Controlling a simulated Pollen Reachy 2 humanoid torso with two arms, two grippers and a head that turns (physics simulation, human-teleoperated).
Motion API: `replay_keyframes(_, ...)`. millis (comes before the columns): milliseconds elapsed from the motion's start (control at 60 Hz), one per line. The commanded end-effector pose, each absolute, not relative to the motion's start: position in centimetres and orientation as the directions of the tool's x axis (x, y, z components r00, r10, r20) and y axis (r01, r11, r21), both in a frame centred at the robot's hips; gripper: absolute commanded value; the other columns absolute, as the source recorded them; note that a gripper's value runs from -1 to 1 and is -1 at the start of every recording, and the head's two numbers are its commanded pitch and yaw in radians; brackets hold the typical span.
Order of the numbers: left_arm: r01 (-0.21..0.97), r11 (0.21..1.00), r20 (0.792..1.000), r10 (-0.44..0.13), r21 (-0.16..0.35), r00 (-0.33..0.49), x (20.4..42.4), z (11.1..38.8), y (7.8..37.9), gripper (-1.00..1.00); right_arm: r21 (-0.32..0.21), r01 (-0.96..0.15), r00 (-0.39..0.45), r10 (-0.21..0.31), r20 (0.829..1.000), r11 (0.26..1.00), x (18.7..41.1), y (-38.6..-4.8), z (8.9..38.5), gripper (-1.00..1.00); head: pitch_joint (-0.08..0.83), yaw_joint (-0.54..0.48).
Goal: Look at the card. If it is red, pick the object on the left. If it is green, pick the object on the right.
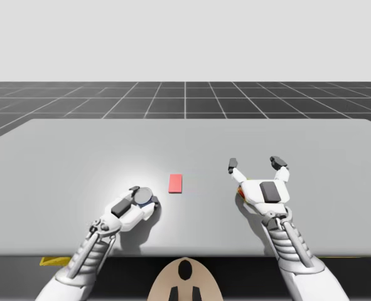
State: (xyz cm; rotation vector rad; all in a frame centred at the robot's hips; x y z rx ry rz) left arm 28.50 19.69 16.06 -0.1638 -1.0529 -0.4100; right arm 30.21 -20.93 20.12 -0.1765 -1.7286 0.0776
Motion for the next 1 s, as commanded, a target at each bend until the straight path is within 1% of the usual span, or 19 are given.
replay_keyframes(17, 0.399, 0.914, 0.837, -0.27, 0.067, 0.477, 27.9, 14.6, 19.8, 0.97, -0.128, 0.071, -0.153, 0.137, 0.979, 0.989, 30.1, -20.4, 20.0, -1.0, 0.724, 0.27)
replay_keyframes(117, 0.4, 0.914, 0.837, -0.269, 0.067, 0.476, 27.9, 14.7, 19.8, 0.96, -0.126, 0.071, -0.154, 0.136, 0.979, 0.989, 30.1, -20.4, 20.1, -1.0, 0.7, 0.28)
replay_keyframes(183, 0.399, 0.915, 0.837, -0.269, 0.068, 0.476, 27.9, 14.6, 19.8, 0.94, -0.126, 0.071, -0.154, 0.136, 0.979, 0.989, 30.1, -20.4, 20.1, -1.0, 0.658, 0.28)
replay_keyframes(200, 0.398, 0.915, 0.837, -0.268, 0.066, 0.477, 27.9, 14.6, 19.9, 0.96, -0.126, 0.071, -0.154, 0.136, 0.979, 0.989, 30.1, -20.5, 20.1, -1.0, 0.63, 0.28)
replay_keyframes(267, 0.398, 0.915, 0.837, -0.269, 0.067, 0.477, 27.9, 14.6, 19.9, 0.96, -0.127, 0.07, -0.152, 0.136, 0.979, 0.989, 30.1, -20.4, 20.0, -1.0, 0.587, 0.29)
replay_keyframes(283, 0.398, 0.915, 0.837, -0.268, 0.067, 0.477, 27.9, 14.6, 19.9, 0.96, -0.127, 0.071, -0.152, 0.137, 0.979, 0.989, 30.1, -20.4, 20.0, -1.0, 0.565, 0.29)
replay_keyframes(400, 0.398, 0.915, 0.837, -0.271, 0.07, 0.476, 28.0, 14.5, 20.0, 0.94, -0.127, 0.072, -0.152, 0.137, 0.979, 0.989, 30.2, -20.4, 20.0, -1.0, 0.449, 0.29)
replay_keyframes(483, 0.398, 0.914, 0.837, -0.273, 0.072, 0.475, 27.9, 14.5, 20.0, 0.95, -0.127, 0.073, -0.153, 0.137, 0.979, 0.989, 30.2, -20.5, 20.0, -1.0, 0.399, 0.29)
replay_keyframes(567, 0.4, 0.914, 0.838, -0.274, 0.073, 0.473, 27.9, 14.5, 20.0, 0.94, -0.128, 0.074, -0.153, 0.138, 0.979, 0.989, 30.2, -20.5, 20.1, -1.0, 0.369, 0.29)
replay_keyframes(633, 0.403, 0.913, 0.842, -0.266, 0.064, 0.469, 27.9, 14.9, 20.0, 0.94, -0.125, 0.071, -0.15, 0.135, 0.979, 0.99, 30.2, -20.6, 20.2, -1.0, 0.354, 0.29)
replay_keyframes(733, 0.404, 0.912, 0.86, -0.26, 0.069, 0.44, 28.0, 16.6, 20.3, 0.96, -0.117, 0.066, -0.152, 0.126, 0.98, 0.991, 30.2, -20.6, 20.3, -1.0, 0.341, 0.29)
replay_keyframes(750, 0.404, 0.912, 0.866, -0.259, 0.073, 0.428, 28.0, 17.2, 20.3, 0.95, -0.145, 0.088, -0.157, 0.158, 0.975, 0.985, 30.1, -20.5, 20.3, -1.0, 0.338, 0.29)
replay_keyframes(783, 0.405, 0.911, 0.874, -0.261, 0.082, 0.409, 28.0, 18.1, 20.4, 0.99, -0.14, 0.076, -0.159, 0.15, 0.976, 0.987, 30.2, -20.6, 20.3, -1.0, 0.335, 0.29)
replay_keyframes(817, 0.405, 0.91, 0.88, -0.262, 0.088, 0.396, 28.1, 18.7, 20.5, 0.97, -0.141, 0.077, -0.159, 0.151, 0.976, 0.987, 30.2, -20.6, 20.3, -1.0, 0.333, 0.29)
replay_keyframes(833, 0.401, 0.91, 0.887, -0.265, 0.102, 0.378, 28.1, 19.5, 20.6, 0.96, -0.146, 0.075, -0.16, 0.156, 0.975, 0.986, 30.2, -20.6, 20.3, -1.0, 0.33, 0.29)
replay_keyframes(900, 0.398, 0.91, 0.894, -0.267, 0.112, 0.359, 28.1, 20.6, 20.7, 0.97, -0.154, 0.075, -0.163, 0.165, 0.973, 0.985, 30.2, -20.7, 20.3, -1.0, 0.326, 0.29)
replay_keyframes(917, 0.394, 0.911, 0.9, -0.27, 0.123, 0.343, 28.1, 21.3, 20.9, 0.97, -0.16, 0.074, -0.163, 0.17, 0.972, 0.984, 30.2, -20.7, 20.3, -1.0, 0.323, 0.29)
replay_keyframes(967, 0.387, 0.912, 0.906, -0.272, 0.135, 0.325, 28.0, 22.2, 21.0, 0.97, -0.172, 0.067, -0.167, 0.182, 0.969, 0.983, 30.1, -20.8, 20.2, -1.0, 0.32, 0.29)
replay_keyframes(1000, 0.383, 0.912, 0.914, -0.272, 0.146, 0.301, 27.9, 23.3, 21.2, 0.96, -0.181, 0.063, -0.167, 0.189, 0.968, 0.982, 30.1, -20.9, 20.2, -1.0, 0.316, 0.29)
